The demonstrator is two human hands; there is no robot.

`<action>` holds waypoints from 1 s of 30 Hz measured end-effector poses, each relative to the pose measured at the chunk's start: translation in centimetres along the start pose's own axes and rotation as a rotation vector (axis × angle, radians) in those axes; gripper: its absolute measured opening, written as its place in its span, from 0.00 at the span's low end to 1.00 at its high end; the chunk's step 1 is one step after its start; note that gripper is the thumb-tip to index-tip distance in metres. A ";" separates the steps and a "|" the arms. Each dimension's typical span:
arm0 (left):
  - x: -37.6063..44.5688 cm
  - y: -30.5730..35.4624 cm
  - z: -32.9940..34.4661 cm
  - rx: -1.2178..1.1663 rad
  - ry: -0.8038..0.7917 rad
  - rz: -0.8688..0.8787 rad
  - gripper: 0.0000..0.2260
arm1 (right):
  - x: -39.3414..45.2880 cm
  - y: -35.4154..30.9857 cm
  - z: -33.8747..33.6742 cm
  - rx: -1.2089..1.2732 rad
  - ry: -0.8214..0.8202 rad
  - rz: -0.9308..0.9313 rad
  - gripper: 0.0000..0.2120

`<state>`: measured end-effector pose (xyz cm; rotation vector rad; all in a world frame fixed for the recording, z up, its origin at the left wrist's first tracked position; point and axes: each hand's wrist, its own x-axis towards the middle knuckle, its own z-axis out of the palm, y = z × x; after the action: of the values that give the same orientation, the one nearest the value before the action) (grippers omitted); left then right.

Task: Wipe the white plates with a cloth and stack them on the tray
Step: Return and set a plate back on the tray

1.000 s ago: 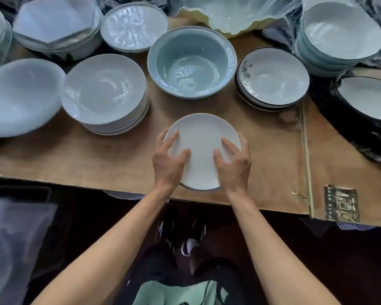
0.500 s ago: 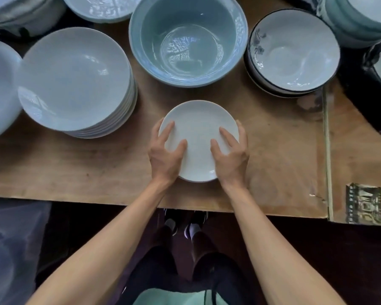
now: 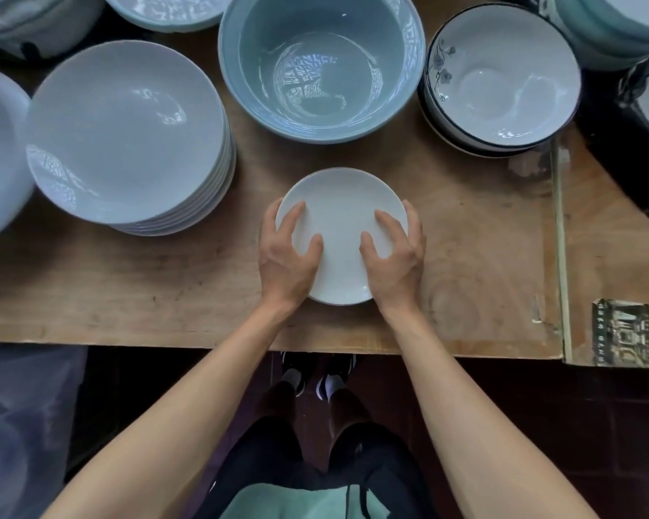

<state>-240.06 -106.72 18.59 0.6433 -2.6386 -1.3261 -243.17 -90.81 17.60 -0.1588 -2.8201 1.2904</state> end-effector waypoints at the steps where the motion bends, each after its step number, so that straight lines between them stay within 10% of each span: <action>1: 0.0 0.0 -0.2 0.009 -0.010 0.003 0.23 | 0.0 -0.1 0.0 -0.014 0.000 -0.002 0.17; 12: 0.5 0.4 -1.9 0.252 -0.156 0.107 0.21 | -0.6 -0.9 -1.6 -0.157 -0.080 0.015 0.20; 30: -5.5 13.2 1.7 0.710 -0.694 0.957 0.22 | -11.0 3.2 -16.9 -0.469 -0.105 0.248 0.20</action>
<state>-239.79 -96.21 28.44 -1.1539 -3.1398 -0.3186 -230.66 -77.18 26.31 -0.4776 -3.2271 0.6507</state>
